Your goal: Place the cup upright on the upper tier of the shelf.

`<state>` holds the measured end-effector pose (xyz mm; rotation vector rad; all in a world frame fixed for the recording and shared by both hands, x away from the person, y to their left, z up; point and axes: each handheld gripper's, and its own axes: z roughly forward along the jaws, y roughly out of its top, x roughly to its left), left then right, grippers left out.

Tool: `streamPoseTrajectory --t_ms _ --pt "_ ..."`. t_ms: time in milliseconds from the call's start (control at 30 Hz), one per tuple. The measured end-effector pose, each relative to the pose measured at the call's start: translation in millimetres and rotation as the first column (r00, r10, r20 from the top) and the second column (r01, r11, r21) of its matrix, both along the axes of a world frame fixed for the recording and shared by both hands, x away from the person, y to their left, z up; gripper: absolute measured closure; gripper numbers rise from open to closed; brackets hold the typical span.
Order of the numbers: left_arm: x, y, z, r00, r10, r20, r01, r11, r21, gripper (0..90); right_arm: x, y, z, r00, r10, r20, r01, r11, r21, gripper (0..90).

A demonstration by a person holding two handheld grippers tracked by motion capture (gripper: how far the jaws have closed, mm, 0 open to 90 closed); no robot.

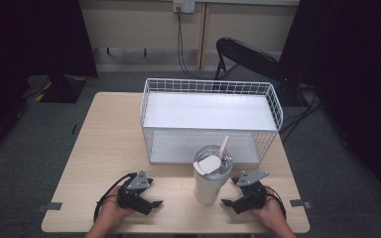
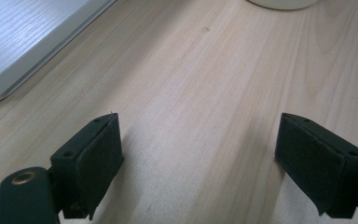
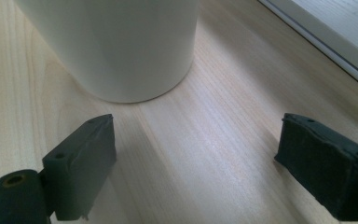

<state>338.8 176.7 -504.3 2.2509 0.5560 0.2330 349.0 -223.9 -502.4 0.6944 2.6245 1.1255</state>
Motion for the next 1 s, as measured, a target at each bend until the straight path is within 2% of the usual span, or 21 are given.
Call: streamPoseTrajectory --t_ms 100,200,333,433,600,633,767,967,1000 --pt "-0.3 -0.2 -0.2 1.0000 0.004 0.000 -0.004 1.0000 -0.004 14.2 -0.2 3.4 3.8 0.9998 0.018 -0.005 -0.018 1.000 -0.015 13.5" --pt "-0.3 -0.2 -0.2 1.0000 0.004 -0.001 -0.004 1.0000 -0.004 14.2 -1.5 6.3 8.1 0.9985 0.051 -0.020 -0.051 0.999 0.020 13.5" --pt "-0.1 0.1 0.0 1.0000 0.002 0.000 -0.002 1.0000 -0.002 14.2 -4.5 9.7 12.3 0.9968 0.077 -0.021 -0.077 0.997 0.023 12.9" --pt "-0.2 0.0 0.0 1.0000 0.002 -0.001 -0.002 1.0000 -0.002 14.2 -5.1 9.3 18.4 0.9968 0.074 -0.029 -0.072 0.995 0.073 12.7" --pt "-0.3 -0.1 -0.2 1.0000 0.003 -0.001 -0.003 1.0000 -0.004 14.2 -5.9 8.6 31.2 0.9966 0.073 -0.037 -0.065 0.978 0.198 12.5" --pt "-0.3 -0.1 -0.2 1.0000 0.003 -0.001 -0.003 1.0000 -0.004 14.2 -5.9 8.6 31.2 0.9966 0.073 -0.037 -0.065 0.978 0.198 12.5" --pt "-0.4 -0.2 -0.2 1.0000 0.006 0.000 -0.006 1.0000 -0.004 14.2 -5.5 11.4 39.8 0.9971 0.069 -0.033 -0.058 0.963 0.262 12.4" --pt "-0.4 -0.1 -0.2 1.0000 0.005 0.000 -0.005 1.0000 -0.004 14.2 -5.7 16.8 46.8 0.9957 0.093 -0.003 -0.088 0.956 0.280 12.5" --pt "-0.4 -0.1 -0.1 1.0000 0.005 0.000 -0.005 1.0000 -0.003 14.2 -5.5 18.4 48.0 0.9956 0.093 0.003 -0.090 0.948 0.304 12.4"
